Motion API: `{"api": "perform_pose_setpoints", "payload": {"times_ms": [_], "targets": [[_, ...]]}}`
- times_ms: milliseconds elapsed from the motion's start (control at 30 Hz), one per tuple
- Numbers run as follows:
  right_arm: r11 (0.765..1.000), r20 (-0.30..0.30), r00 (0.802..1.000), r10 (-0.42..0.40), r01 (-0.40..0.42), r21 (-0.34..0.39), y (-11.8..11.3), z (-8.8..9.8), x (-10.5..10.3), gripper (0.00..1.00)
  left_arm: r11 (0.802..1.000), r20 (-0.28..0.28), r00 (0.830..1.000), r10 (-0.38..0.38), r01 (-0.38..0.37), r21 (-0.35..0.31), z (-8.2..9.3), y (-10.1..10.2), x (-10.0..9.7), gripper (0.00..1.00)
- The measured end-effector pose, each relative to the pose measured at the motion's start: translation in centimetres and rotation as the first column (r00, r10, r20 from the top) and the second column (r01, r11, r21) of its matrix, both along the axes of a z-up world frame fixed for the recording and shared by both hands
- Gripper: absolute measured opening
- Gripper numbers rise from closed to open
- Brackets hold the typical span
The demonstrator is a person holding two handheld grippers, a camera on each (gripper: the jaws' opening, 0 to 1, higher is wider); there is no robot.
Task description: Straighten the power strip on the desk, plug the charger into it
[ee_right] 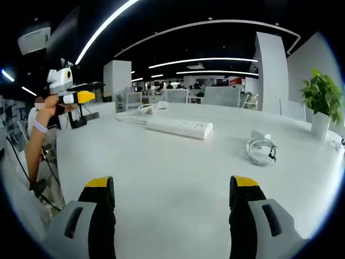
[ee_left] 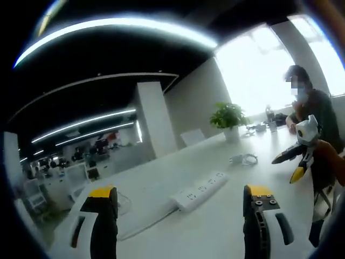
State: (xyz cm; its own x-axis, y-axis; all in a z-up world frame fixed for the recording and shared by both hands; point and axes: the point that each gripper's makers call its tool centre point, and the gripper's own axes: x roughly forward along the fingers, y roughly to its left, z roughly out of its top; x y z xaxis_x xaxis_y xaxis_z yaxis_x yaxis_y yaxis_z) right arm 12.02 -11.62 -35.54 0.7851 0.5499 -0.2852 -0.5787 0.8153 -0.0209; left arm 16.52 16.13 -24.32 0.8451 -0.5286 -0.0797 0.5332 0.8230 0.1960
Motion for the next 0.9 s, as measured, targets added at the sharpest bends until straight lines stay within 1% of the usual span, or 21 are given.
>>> {"api": "perform_pose_setpoints", "payload": {"times_ms": [100,233,300,433,567,700,900], "targets": [[1.0,0.001,1.0,0.001,-0.001,0.001,0.1,0.0,0.0,0.87,1.0,-0.008,1.0,0.016,-0.016,-0.019,-0.5,0.5,-0.2,0.99],[1.0,0.002,1.0,0.002,-0.002,0.0,0.1,0.0,0.0,0.87,0.999,-0.018,0.999,0.03,-0.03,-0.029,-1.1,0.8,-0.6,0.99],[1.0,0.003,1.0,0.001,-0.001,0.002,0.0,0.0,0.0,0.87,0.998,-0.017,0.999,0.04,-0.041,-0.047,-1.3,1.1,-1.1,0.99],[1.0,0.007,1.0,0.0,0.0,0.001,0.0,0.1,0.0,0.87,0.997,-0.019,0.999,0.047,-0.048,-0.054,-1.7,1.1,-1.6,0.99],[1.0,0.01,1.0,-0.002,0.002,0.001,0.0,0.1,0.0,0.87,0.998,-0.036,0.999,0.039,-0.041,-0.049,-2.8,0.8,-2.4,0.99],[1.0,0.009,1.0,-0.004,0.003,0.002,-0.1,0.1,-0.2,0.87,0.996,-0.049,0.997,0.056,-0.059,-0.062,-3.6,1.2,-2.9,0.99],[1.0,0.008,1.0,-0.008,0.008,0.0,-0.3,0.1,-0.2,0.87,0.994,-0.049,0.996,0.071,-0.075,-0.083,-3.8,1.7,-3.3,0.99]]}}
